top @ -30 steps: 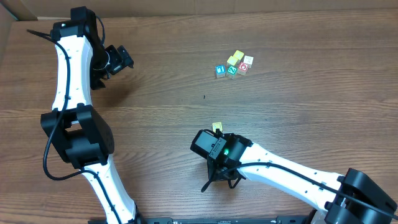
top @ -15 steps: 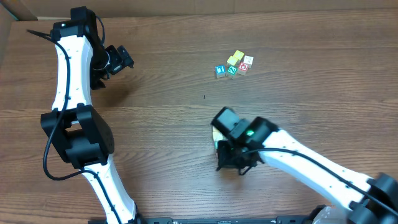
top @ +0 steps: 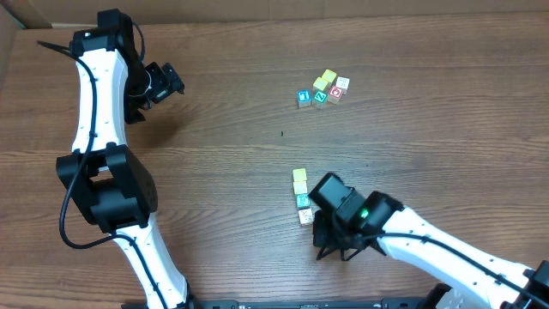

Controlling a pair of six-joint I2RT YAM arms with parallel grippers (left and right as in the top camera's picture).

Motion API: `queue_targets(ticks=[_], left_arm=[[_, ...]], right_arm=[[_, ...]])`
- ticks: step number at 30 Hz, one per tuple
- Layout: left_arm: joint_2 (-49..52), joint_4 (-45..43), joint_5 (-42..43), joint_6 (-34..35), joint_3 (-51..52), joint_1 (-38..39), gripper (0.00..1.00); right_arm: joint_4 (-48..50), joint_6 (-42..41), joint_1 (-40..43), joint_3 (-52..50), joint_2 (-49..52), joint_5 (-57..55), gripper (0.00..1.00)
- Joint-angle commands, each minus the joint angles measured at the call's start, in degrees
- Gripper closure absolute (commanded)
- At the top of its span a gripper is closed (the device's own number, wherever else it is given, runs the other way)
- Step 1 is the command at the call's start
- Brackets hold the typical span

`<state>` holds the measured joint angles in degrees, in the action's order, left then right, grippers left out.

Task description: Flip 4 blocks

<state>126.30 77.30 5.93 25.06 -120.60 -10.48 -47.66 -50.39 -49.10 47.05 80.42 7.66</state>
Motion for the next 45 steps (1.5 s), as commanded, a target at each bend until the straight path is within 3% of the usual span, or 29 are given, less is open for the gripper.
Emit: queue_targets(ticks=[1, 6, 16, 45], left_arm=[[-0.5, 0.0, -0.2, -0.4, 0.2, 0.3, 0.00], [-0.5, 0.0, -0.2, -0.4, 0.2, 0.3, 0.00], [-0.5, 0.0, -0.2, -0.4, 0.2, 0.3, 0.00], [-0.5, 0.0, -0.2, -0.4, 0.2, 0.3, 0.00]], right_arm=[[1.2, -6.5, -4.0, 0.0, 0.5, -6.3, 0.96], [1.9, -11.0, -6.3, -0.1, 2.3, -11.7, 0.96], [6.9, -10.9, -7.6, -0.1, 9.6, -10.4, 0.96], [11.9, -11.0, -7.6, -0.1, 9.7, -14.3, 0.96]])
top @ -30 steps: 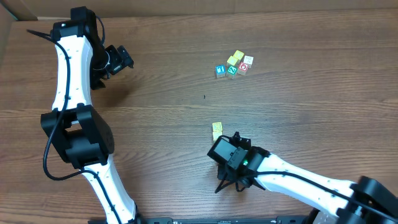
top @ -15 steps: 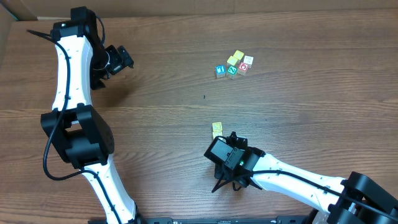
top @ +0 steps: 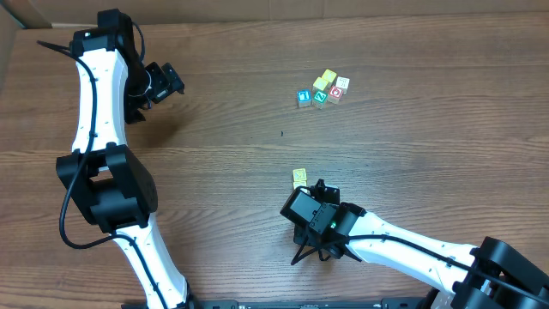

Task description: Flip 4 blocks

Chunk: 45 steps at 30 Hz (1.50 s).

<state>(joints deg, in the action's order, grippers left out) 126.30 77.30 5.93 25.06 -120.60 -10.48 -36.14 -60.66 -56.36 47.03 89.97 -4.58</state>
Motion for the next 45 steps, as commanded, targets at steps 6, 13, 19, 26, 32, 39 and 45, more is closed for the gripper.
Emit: queue_targets(ticks=[6, 13, 19, 26, 32, 39, 45], left_arm=[[-0.5, 0.0, -0.2, -0.4, 0.2, 0.3, 0.00], [-0.5, 0.0, -0.2, -0.4, 0.2, 0.4, 0.00], [-0.5, 0.0, -0.2, -0.4, 0.2, 0.4, 0.00], [-0.5, 0.0, -0.2, -0.4, 0.2, 0.4, 0.00], [-0.5, 0.0, -0.2, -0.4, 0.2, 0.4, 0.01], [-0.5, 0.0, -0.2, -0.4, 0.2, 0.4, 0.00], [-0.5, 0.0, -0.2, -0.4, 0.2, 0.4, 0.00]], right_arm=[[1.0, -0.9, -0.3, -0.1, 0.2, 0.9, 0.96], [1.2, -0.9, -0.3, -0.7, 0.2, 1.7, 0.96], [4.3, -2.6, -0.3, -2.8, 0.2, 1.7, 0.96], [5.2, -2.6, -0.3, -2.9, 0.2, 1.4, 0.96], [5.3, -2.6, -0.2, -2.9, 0.2, 0.5, 0.96], [6.1, -2.6, -0.3, -2.9, 0.2, 0.4, 0.96], [6.5, -2.6, -0.3, -2.9, 0.2, 0.3, 0.95]])
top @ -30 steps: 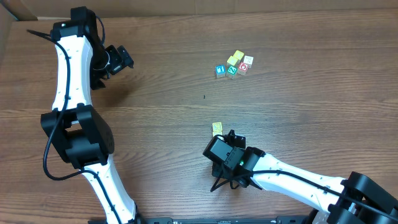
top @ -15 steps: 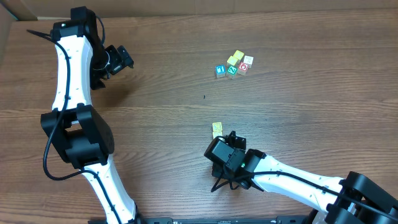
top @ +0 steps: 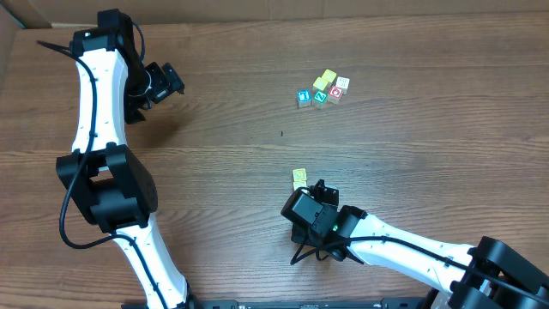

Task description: Flip 4 blocks

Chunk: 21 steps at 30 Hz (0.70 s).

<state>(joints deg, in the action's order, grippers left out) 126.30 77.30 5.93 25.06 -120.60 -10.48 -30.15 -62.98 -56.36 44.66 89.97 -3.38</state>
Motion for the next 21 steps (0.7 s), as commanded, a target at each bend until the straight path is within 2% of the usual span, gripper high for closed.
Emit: queue_targets(ticks=[1, 21], left_arm=[[-0.5, 0.0, -0.2, -0.4, 0.2, 0.4, 0.00], [-0.5, 0.0, -0.2, -0.4, 0.2, 0.4, 0.00]], right_arm=[[0.8, -0.3, -0.2, -0.5, 0.2, -0.9, 0.94], [-2.0, 2.0, -0.2, -0.5, 0.2, -1.1, 0.95]])
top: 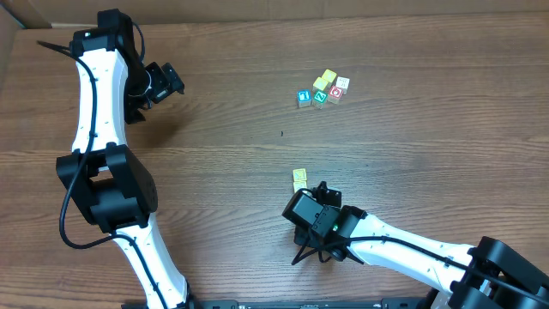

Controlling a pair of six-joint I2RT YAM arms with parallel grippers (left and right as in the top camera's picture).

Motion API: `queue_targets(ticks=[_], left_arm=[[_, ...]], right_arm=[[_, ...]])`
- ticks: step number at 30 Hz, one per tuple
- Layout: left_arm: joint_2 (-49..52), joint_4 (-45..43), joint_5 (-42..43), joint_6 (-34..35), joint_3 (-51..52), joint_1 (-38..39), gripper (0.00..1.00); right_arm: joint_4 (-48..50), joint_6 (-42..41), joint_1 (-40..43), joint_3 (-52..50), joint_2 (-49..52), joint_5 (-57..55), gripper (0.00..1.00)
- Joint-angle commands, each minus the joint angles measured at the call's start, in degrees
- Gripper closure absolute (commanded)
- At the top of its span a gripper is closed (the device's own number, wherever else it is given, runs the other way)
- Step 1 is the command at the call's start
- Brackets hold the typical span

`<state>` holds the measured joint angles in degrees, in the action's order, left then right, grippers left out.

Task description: Flip 4 blocks

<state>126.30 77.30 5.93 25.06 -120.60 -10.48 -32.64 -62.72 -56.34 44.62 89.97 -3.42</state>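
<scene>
A column of small blocks lies at mid-table; only its top yellow block (299, 176) shows. My right gripper (307, 211) sits directly over the rest of the column and hides it. Its fingers are under the black wrist, so whether it is open or shut cannot be told. A second cluster of several blocks (323, 89) lies at the back: blue, green, yellow, red and white faces up. My left gripper (169, 80) hangs far off at the upper left, away from all the blocks, and its jaw state is unclear.
The wooden table (232, 172) carries nothing else. The left arm's black base (107, 189) stands at the left. The right arm's white link (403, 251) stretches along the front right. A cardboard wall (257, 9) borders the back edge.
My right gripper has shifted very slightly to the right over the block column. The yellow top block, the far cluster and the left arm are unchanged.
At first a column of several blocks lay fully in view, with my right gripper just to its right. Then the gripper was over the lower blocks, leaving only the yellow top one showing. It has stayed there with tiny shifts. The left arm never moved.
</scene>
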Motion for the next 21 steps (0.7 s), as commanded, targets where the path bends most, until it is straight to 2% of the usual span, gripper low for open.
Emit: queue_targets(ticks=[1, 21], left_arm=[[-0.5, 0.0, -0.2, -0.4, 0.2, 0.4, 0.00], [-0.5, 0.0, -0.2, -0.4, 0.2, 0.4, 0.00]], right_arm=[[0.8, 2.5, -0.2, -0.4, 0.2, -1.1, 0.95], [2.2, 4.2, -0.2, -0.4, 0.2, -4.3, 0.95]])
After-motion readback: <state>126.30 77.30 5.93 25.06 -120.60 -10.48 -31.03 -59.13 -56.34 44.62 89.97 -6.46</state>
